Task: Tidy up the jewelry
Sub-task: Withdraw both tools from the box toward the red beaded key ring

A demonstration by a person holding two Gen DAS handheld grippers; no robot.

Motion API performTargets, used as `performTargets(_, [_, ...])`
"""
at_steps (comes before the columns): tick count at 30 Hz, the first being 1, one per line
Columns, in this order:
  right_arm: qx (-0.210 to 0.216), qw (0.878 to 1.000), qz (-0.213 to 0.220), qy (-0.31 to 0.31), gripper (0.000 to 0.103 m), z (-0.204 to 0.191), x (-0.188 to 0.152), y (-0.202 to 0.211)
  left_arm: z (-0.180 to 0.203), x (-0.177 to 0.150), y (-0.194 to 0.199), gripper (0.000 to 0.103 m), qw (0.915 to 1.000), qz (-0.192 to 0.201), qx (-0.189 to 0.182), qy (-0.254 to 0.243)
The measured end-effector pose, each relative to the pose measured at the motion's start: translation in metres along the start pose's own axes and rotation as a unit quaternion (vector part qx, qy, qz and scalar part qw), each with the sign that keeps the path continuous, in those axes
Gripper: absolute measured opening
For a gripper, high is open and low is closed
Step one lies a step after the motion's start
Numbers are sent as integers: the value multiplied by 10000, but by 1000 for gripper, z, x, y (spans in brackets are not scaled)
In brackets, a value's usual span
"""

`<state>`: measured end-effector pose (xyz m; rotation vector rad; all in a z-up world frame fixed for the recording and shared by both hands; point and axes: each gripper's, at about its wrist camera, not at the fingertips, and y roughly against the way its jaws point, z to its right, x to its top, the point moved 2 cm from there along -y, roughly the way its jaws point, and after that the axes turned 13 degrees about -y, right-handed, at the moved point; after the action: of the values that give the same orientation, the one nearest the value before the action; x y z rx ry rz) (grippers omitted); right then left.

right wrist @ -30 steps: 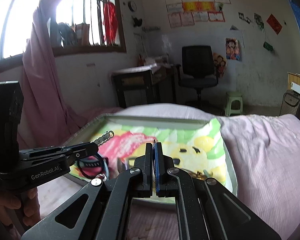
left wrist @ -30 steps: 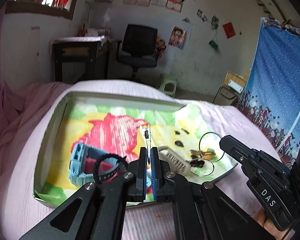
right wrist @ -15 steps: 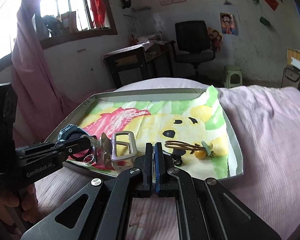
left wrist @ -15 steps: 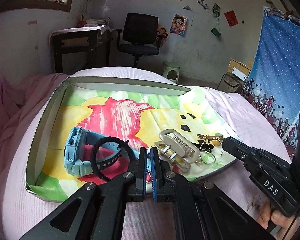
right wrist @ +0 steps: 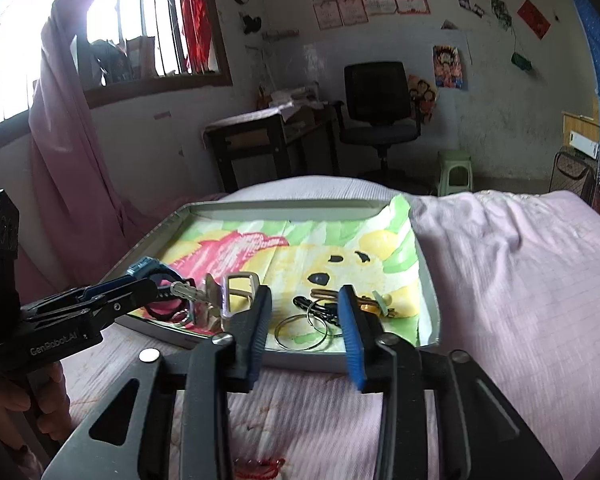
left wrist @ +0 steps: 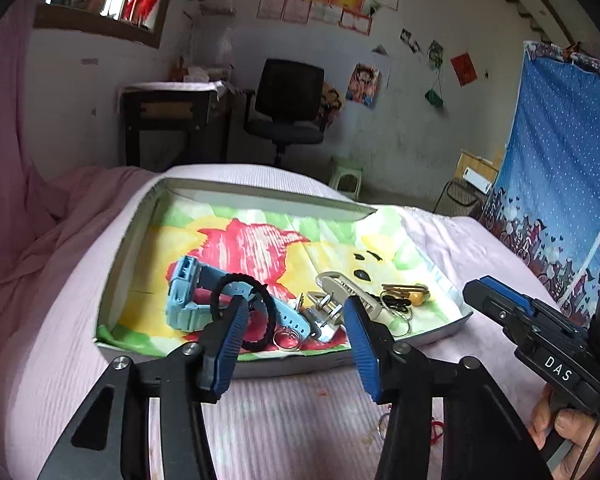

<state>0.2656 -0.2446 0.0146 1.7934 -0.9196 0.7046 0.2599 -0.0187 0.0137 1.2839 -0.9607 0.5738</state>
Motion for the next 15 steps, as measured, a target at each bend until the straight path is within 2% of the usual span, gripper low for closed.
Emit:
performTargets(1, [-8, 10000, 33, 11, 31, 0, 0, 3, 1, 0, 4, 50, 10000, 47, 16, -12])
performTargets(3, [-5, 9999, 160, 48, 32, -2, 1, 15, 4, 0, 13, 61, 9998, 156, 67, -67])
performTargets(6, [4, 9992, 393, 72, 49, -1, 0, 32, 10, -1, 28, 74, 9990, 333, 226, -189])
performTargets(11, [75, 9980, 629, -8, 74, 4, -2, 57, 16, -6, 49, 90, 9974, 555, 367, -267])
performTargets(15, [156, 9964, 829, 14, 87, 9, -5, 78, 19, -13, 67, 99, 9962, 722, 425, -239])
